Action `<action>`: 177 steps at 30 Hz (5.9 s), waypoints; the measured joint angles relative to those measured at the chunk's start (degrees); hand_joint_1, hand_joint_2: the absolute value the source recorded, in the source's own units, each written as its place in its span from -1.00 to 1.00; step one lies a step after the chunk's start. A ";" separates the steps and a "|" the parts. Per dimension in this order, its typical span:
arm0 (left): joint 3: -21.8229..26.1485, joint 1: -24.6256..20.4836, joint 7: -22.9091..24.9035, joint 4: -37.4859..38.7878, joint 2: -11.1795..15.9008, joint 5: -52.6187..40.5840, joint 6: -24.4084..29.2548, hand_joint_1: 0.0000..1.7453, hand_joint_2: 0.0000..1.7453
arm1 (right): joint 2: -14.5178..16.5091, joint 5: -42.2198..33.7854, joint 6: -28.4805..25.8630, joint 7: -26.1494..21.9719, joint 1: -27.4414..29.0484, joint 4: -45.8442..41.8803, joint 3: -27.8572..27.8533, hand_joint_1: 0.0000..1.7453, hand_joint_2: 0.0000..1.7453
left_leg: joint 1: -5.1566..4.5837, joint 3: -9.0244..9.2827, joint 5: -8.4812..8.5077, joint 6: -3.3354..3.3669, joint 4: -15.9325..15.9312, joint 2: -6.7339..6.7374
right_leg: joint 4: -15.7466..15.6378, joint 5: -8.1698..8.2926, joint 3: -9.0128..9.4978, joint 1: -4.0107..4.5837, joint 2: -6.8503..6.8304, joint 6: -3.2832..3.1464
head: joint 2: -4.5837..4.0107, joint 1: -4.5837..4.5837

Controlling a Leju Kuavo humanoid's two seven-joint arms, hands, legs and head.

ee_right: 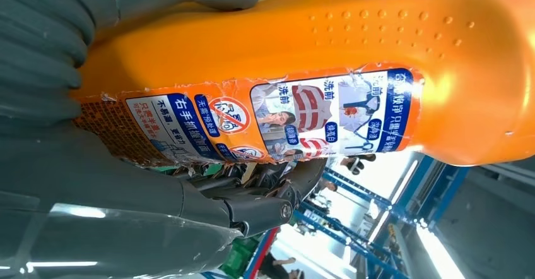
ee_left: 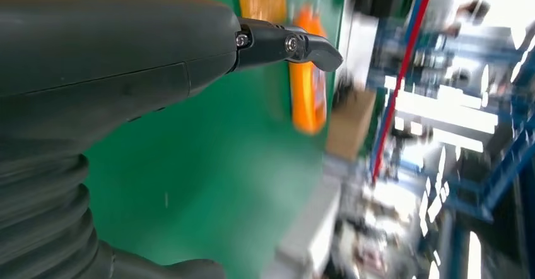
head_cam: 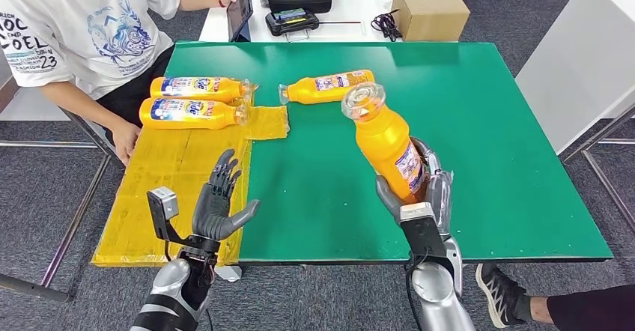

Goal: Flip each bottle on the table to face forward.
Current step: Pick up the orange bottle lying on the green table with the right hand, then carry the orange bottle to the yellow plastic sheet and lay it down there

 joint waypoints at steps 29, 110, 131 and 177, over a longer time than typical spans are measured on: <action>-9.12 -0.06 2.36 -2.36 1.35 4.70 -2.00 -1.00 1.00 | 10.69 1.24 1.19 -4.22 -3.32 25.77 14.02 1.00 1.00 | 0.05 -0.01 0.02 -0.02 -0.03 0.07 | 0.02 0.00 -0.03 0.05 0.03 -0.02 | 0.00 0.02; -2.14 -0.53 -4.34 -8.25 3.27 -7.99 12.29 1.00 1.00 | 9.92 -3.24 -1.15 1.25 -2.37 10.86 16.86 -1.00 -1.00 | 0.06 0.01 0.02 -0.03 -0.02 0.14 | 0.02 0.00 -0.07 0.05 0.10 -0.02 | 0.00 0.02; 0.48 -7.27 -8.58 -4.45 4.59 -40.59 37.66 1.00 1.00 | 8.71 -9.46 -1.13 -2.70 -1.26 0.17 17.02 -1.00 -1.00 | 0.06 0.02 0.03 -0.02 -0.02 0.13 | 0.03 0.02 -0.05 0.05 0.10 -0.02 | 0.00 0.02; 5.12 -25.93 4.94 37.94 14.34 -86.56 25.22 -1.00 1.00 | 8.83 -11.44 8.97 0.02 -1.84 0.91 20.13 -1.00 -1.00 | 0.08 0.21 0.05 -0.05 -0.03 0.10 | 0.06 0.02 0.17 0.06 0.09 -0.03 | 0.00 0.03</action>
